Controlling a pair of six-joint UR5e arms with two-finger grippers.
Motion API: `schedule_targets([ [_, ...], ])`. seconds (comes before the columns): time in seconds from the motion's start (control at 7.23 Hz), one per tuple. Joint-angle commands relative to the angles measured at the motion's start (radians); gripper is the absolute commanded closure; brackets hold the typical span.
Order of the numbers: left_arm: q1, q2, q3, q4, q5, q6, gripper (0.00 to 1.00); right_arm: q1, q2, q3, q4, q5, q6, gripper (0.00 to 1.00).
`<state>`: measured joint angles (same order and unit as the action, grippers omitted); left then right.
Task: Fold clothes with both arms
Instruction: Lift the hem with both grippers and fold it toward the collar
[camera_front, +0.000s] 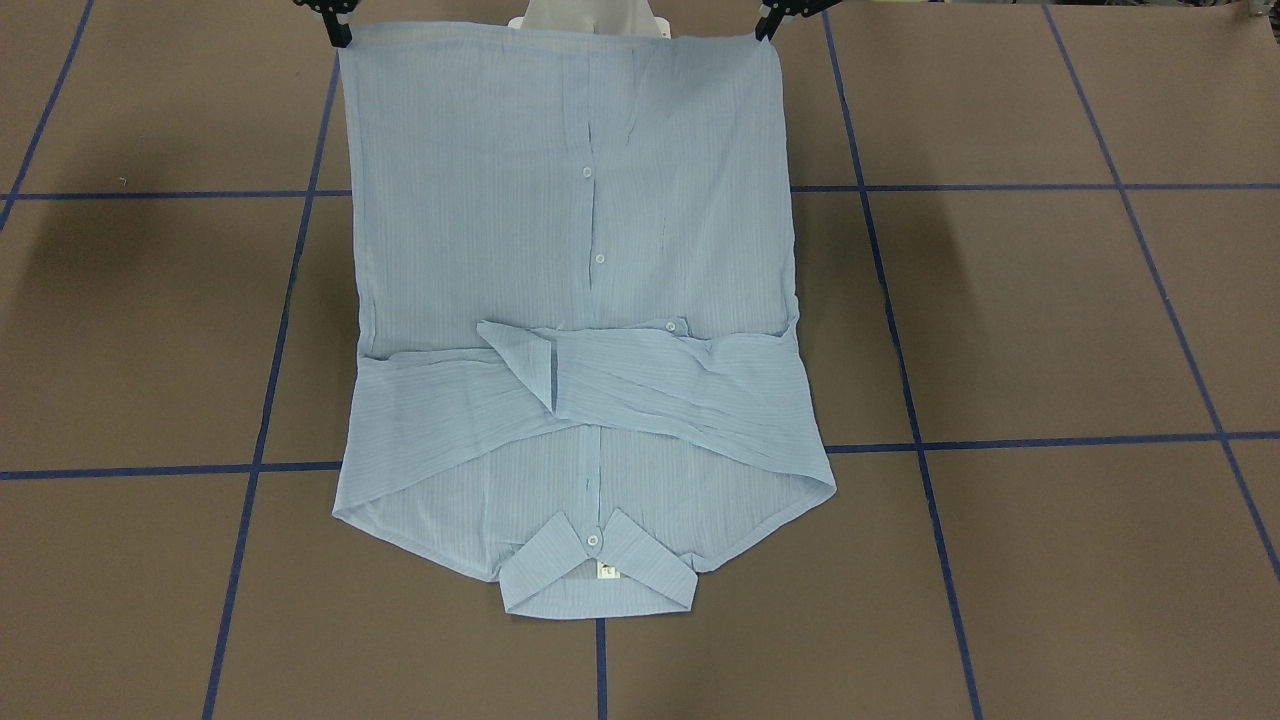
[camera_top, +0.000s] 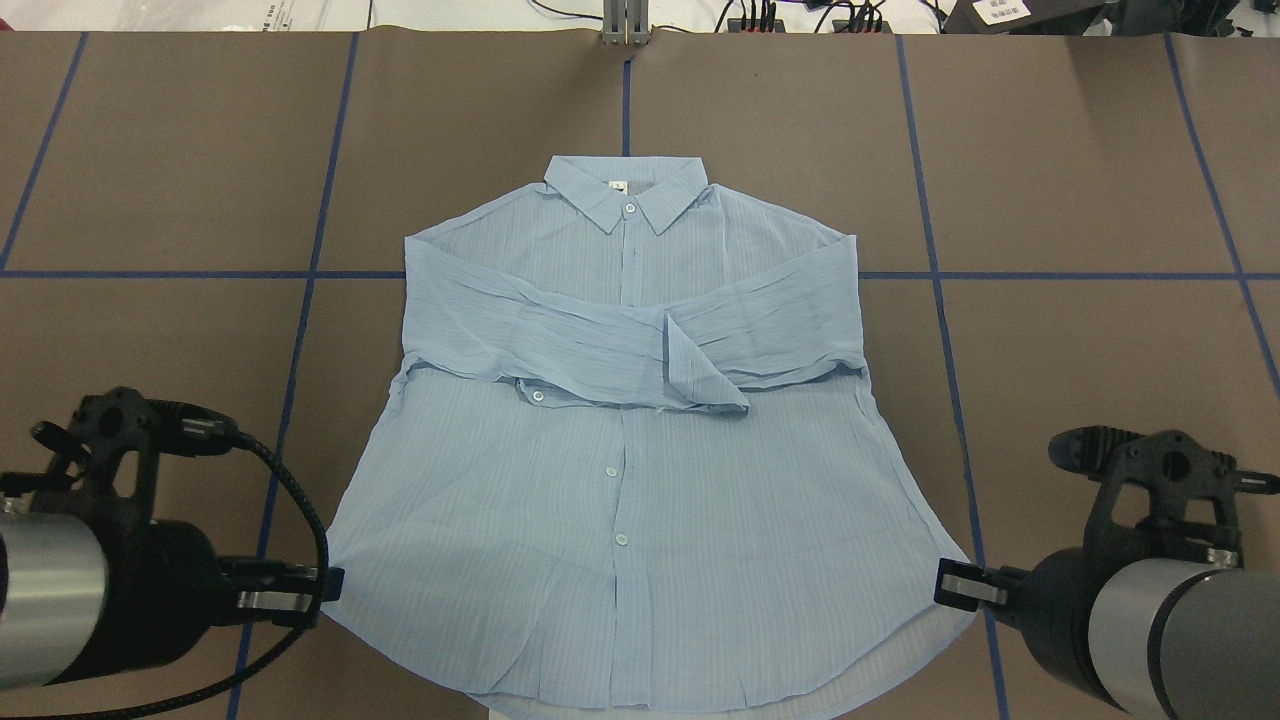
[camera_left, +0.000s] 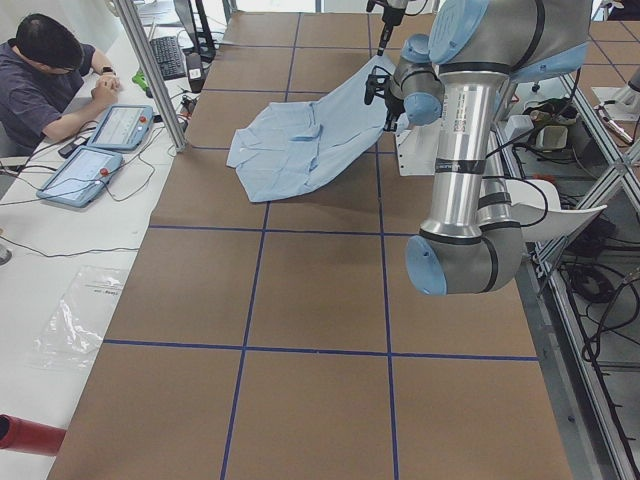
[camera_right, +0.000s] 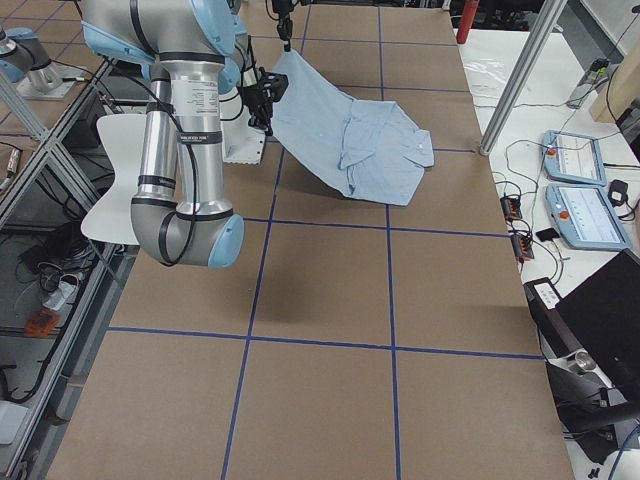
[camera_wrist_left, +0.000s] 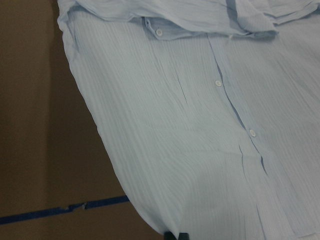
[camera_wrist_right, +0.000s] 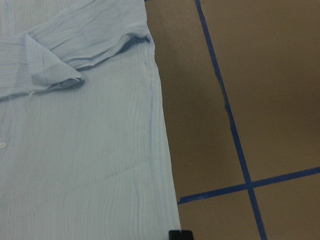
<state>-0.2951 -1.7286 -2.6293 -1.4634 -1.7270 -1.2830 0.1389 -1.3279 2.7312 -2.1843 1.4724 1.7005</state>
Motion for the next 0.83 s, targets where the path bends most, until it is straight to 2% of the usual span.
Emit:
schedule_targets([
  [0.0, -0.068, -0.096, 0.047, 0.103, -0.036, 0.047, 1.00, 0.105, 0.156, -0.022, -0.120, 0.046, -0.126, 1.00],
  [0.28, -0.209, -0.169, 0.145, 0.106, -0.037, 0.224, 1.00, 0.248, 0.205, -0.069, -0.117, 0.077, -0.296, 1.00],
  [0.55, -0.327, -0.266, 0.285, 0.103, -0.032, 0.287, 1.00, 0.411, 0.297, -0.175, -0.097, 0.138, -0.373, 1.00],
  [0.69, -0.379, -0.305, 0.345, 0.097, -0.032, 0.325, 1.00, 0.483, 0.317, -0.262, 0.004, 0.144, -0.401, 1.00],
])
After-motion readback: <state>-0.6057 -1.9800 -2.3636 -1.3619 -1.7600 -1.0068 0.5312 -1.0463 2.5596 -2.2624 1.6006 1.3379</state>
